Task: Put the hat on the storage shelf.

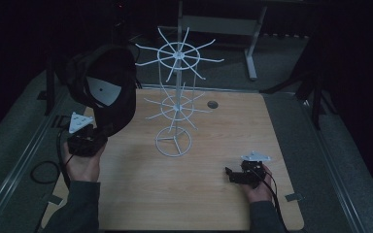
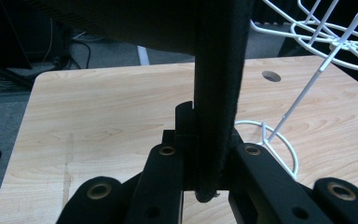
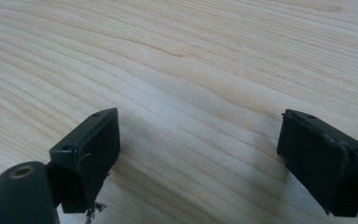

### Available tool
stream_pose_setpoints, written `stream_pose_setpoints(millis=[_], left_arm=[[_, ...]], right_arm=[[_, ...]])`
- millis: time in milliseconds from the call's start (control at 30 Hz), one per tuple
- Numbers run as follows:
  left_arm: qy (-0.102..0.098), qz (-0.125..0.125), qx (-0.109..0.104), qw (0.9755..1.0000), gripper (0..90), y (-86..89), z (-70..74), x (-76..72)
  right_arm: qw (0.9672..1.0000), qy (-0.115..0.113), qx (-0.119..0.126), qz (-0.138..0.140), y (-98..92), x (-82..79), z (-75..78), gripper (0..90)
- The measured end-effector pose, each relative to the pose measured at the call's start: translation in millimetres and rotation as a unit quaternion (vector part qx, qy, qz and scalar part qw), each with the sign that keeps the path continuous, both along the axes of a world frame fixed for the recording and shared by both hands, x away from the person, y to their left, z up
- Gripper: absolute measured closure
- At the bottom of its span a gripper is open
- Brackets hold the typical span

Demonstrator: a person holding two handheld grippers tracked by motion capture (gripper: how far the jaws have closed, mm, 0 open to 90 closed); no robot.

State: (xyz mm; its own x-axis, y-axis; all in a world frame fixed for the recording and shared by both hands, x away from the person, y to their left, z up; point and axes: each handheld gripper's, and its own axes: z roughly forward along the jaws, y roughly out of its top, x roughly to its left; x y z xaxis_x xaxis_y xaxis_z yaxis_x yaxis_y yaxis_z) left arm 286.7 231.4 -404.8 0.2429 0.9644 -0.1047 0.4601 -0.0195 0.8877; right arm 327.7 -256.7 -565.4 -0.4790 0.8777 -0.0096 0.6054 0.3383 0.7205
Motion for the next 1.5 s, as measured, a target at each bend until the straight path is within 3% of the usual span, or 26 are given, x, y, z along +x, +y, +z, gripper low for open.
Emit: stream_pose_setpoints(millis=[567, 1500], left_arm=[[-0.007, -0.006, 0.000, 1.0000, 86.0, -3.5, 6.1, 1.3], [-0.026, -0.005, 0.031, 0.9991, 86.0, -16.0, 16.1, 1.0]], right_arm=[[1.0000, -0.001, 0.000, 0.001, -0.1, 0.1, 0.0, 12.9], [1.0000, -0.001, 0.000, 0.001, -0.1, 0.1, 0.0, 12.9]])
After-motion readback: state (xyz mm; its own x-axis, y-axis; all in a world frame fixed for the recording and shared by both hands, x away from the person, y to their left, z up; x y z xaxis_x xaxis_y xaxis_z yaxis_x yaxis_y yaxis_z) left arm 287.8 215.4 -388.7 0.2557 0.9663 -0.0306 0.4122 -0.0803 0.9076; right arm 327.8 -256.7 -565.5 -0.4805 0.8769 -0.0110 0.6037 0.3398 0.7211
